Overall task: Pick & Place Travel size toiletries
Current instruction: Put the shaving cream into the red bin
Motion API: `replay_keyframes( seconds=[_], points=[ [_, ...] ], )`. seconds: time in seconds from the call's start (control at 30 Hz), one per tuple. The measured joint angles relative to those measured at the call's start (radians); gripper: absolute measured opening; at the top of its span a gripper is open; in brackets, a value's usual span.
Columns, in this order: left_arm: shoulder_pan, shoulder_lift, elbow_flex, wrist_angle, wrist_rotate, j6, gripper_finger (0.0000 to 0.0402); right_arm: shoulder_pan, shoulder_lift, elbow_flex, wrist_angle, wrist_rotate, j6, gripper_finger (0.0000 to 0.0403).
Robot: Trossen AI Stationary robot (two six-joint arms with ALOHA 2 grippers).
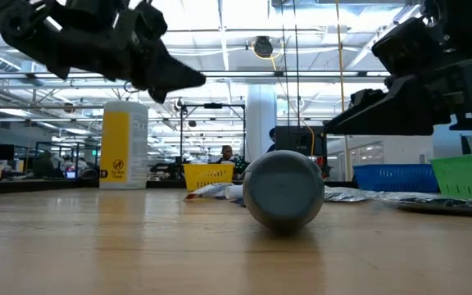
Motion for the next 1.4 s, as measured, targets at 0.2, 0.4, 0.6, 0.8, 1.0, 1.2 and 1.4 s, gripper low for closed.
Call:
replay_keyframes(
  seconds=[0.2, 0.4, 0.6, 0.8, 1.0, 1.2, 1.4],
  points=[
    [-0.056, 0.000, 0.001, 0.082, -0.002, 0.036, 0.0009, 0.020, 0.000, 0.000, 0.008, 0.000, 0.006, 0.0229],
    [-0.087, 0.000, 0.001, 0.095, -0.004, 0.037, 0.0001, 0.022, 0.000, 0.000, 0.008, 0.002, 0.020, 0.0246],
    [-0.091, 0.000, 0.001, 0.097, -0.004, 0.041, 0.0011, 0.021, 0.000, 0.001, -0.005, 0.002, 0.028, 0.0244],
    [-0.100, 0.000, 0.001, 0.101, -0.004, 0.042, 0.0003, 0.019, 0.000, 0.001, -0.031, 0.036, 0.047, 0.0246],
    [-0.117, 0.001, 0.001, 0.110, -0.029, 0.054, 0.0007, -0.007, 0.001, 0.001, -0.054, 0.056, 0.052, 0.0261],
    [-0.123, 0.051, 0.002, 0.164, -0.055, 0.061, 0.0014, -0.019, 0.001, 0.001, -0.051, 0.045, 0.051, 0.0278],
    [-0.118, 0.151, 0.037, 0.207, -0.065, 0.063, 0.0015, -0.019, 0.008, 0.015, -0.045, -0.004, 0.051, 0.0283]
  ],
)
